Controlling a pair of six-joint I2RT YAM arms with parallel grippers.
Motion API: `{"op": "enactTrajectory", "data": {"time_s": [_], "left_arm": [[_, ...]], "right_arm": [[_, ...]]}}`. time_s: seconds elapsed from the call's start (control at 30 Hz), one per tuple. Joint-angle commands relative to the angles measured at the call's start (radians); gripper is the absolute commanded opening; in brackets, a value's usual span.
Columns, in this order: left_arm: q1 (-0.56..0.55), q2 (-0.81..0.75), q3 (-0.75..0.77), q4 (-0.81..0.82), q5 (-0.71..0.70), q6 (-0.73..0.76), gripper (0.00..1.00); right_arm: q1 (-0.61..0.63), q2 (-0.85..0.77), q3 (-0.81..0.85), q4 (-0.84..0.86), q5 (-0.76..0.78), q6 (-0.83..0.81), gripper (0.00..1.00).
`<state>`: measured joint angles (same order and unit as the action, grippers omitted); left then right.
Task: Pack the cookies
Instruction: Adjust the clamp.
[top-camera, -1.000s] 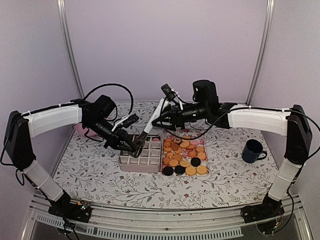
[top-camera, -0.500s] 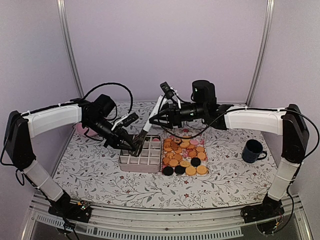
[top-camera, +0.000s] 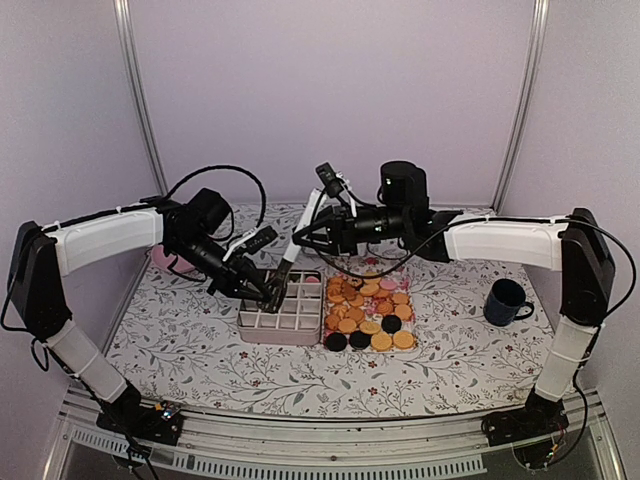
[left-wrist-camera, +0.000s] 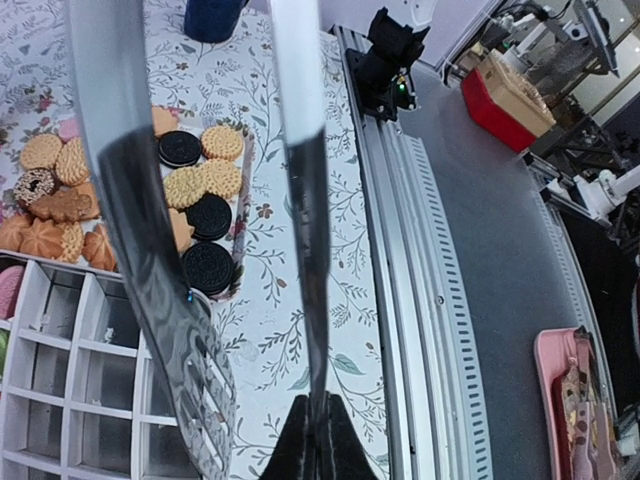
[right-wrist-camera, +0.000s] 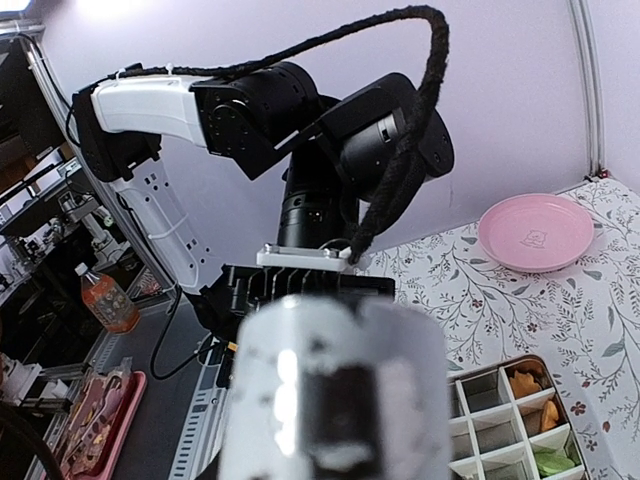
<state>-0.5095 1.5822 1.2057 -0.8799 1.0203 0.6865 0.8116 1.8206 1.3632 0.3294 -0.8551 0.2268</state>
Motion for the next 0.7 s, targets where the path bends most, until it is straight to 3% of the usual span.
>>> {"op": "enactTrajectory", "data": {"time_s": [0.0,0.07,0.13,0.33,0.4,0.67], "left_arm": [[0.001,-0.008,0.03,0.043,-0.015,-0.021,0.1],[0.008,-0.009,0.032,0.051,-0.044,-0.043,0.29],[0.029,-0.015,0.03,0.066,-0.065,-0.072,0.57],[0.162,-0.049,0.044,0.067,-0.062,-0.108,0.93],[0.219,-0.064,0.052,0.058,-0.078,-0.108,0.99],[0.346,-0.118,0.025,0.085,-0.273,-0.155,0.99]], "right_arm": [[0.011,-0.073,-0.068,0.003,0.093,-0.025,0.31],[0.006,-0.121,-0.117,0.003,0.167,-0.042,0.28],[0.001,-0.176,-0.18,-0.002,0.238,-0.062,0.28],[-0.006,-0.297,-0.289,-0.034,0.423,-0.115,0.29],[-0.006,-0.327,-0.319,-0.045,0.472,-0.127,0.29],[-0.006,-0.437,-0.448,-0.072,0.616,-0.142,0.3]]}}
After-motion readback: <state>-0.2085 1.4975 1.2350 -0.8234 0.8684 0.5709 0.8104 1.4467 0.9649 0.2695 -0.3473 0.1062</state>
